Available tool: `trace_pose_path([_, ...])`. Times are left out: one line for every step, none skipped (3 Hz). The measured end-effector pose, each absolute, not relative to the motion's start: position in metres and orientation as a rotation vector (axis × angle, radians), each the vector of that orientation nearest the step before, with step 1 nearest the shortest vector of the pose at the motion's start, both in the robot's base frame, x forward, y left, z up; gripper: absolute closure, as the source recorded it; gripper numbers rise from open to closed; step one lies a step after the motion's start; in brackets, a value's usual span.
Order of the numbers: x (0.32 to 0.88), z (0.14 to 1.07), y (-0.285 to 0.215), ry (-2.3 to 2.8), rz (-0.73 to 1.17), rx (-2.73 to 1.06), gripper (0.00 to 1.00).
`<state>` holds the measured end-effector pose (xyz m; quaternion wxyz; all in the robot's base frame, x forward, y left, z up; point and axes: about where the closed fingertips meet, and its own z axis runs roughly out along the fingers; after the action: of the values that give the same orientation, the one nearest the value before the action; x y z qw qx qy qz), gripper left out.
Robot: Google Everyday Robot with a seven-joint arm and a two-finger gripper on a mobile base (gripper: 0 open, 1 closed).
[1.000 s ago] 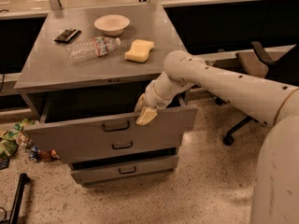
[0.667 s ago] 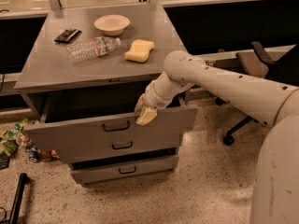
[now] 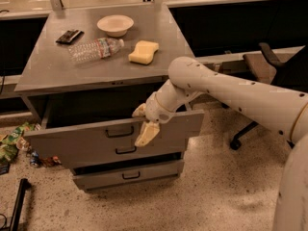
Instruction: Open top drawer
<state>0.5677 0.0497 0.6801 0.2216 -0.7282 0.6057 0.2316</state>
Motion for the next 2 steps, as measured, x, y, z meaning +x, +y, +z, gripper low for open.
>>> trace_pose_path([0.541,0.686,0.056,1.675,0.743,-2.012,0.0])
trace_pose_path([0.53,0.69,0.058,1.666,0.793,-2.019,0.18])
